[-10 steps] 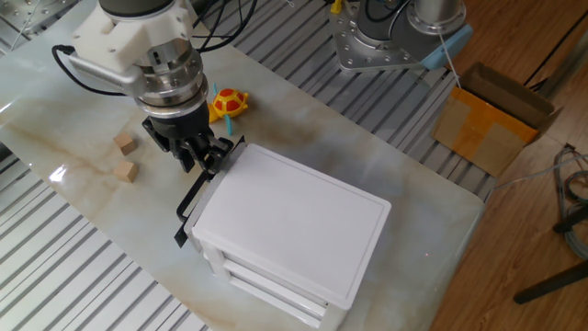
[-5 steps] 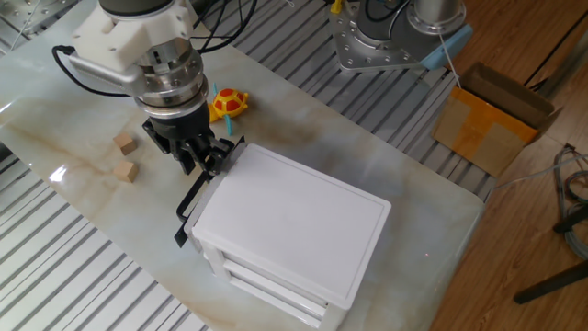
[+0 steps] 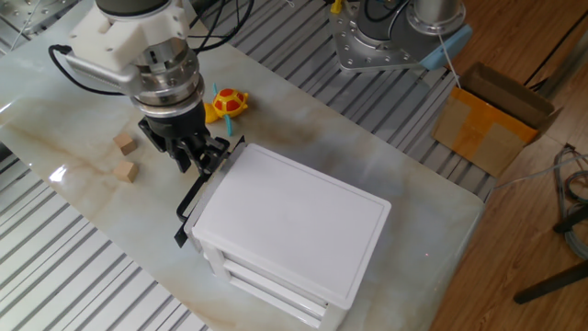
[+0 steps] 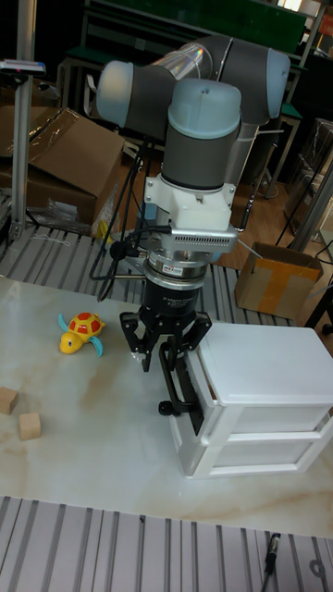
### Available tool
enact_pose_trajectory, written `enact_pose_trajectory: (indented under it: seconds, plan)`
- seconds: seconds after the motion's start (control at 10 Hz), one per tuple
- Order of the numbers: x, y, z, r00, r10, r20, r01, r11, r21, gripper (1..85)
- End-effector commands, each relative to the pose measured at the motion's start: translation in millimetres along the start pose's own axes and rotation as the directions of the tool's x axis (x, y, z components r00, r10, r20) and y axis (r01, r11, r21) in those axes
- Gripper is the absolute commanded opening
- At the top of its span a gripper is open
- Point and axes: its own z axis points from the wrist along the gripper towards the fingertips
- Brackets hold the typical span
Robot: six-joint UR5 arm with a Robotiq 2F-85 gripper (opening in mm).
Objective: Take something out of a drawer
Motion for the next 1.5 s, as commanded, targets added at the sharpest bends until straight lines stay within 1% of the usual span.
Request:
enact_pose_trajectory:
  seconds: [0.0, 0.1, 0.2, 0.4, 0.5, 0.7, 0.8, 1.0, 1.1, 1.2, 1.3, 1.4]
  plan:
    - [5.2, -13.4, -0.9, 1.0, -0.008, 0.001, 0.008, 1.0, 0.023, 38.7]
    - [4.8, -11.0, -0.8, 1.0, -0.006, 0.002, 0.006, 1.0, 0.017, 38.7]
    - [3.8, -5.5, -0.9, 1.0, -0.004, 0.004, 0.004, 1.0, 0.001, 39.7]
    - [3.9, -2.2, -0.9, 1.0, 0.016, 0.004, -0.016, 1.0, -0.012, 40.3]
    - [4.4, 1.2, -1.0, 1.0, 0.023, 0.001, -0.023, 0.999, -0.025, 40.3]
    - [3.7, 4.7, -1.1, 1.0, 0.018, 0.004, -0.017, 0.999, -0.038, 40.3]
    - [3.0, 4.1, -1.1, 1.0, 0.016, 0.007, -0.016, 0.999, -0.036, 40.3]
    - [3.3, -3.2, -0.6, 1.0, 0.016, 0.005, -0.016, 1.0, -0.021, 40.3]
    - [4.3, -10.2, -1.2, 1.0, 0.008, 0.002, -0.008, 1.0, -0.011, 40.0]
    - [6.0, -20.2, -1.1, 1.0, -0.007, -0.003, 0.007, 1.0, 0.002, 40.0]
    - [8.4, -34.6, 0.0, 1.0, -0.028, -0.005, 0.028, 0.999, 0.038, 39.7]
    - [10.4, -39.1, 0.1, 1.0, -0.029, -0.01, 0.029, 0.998, 0.051, 38.7]
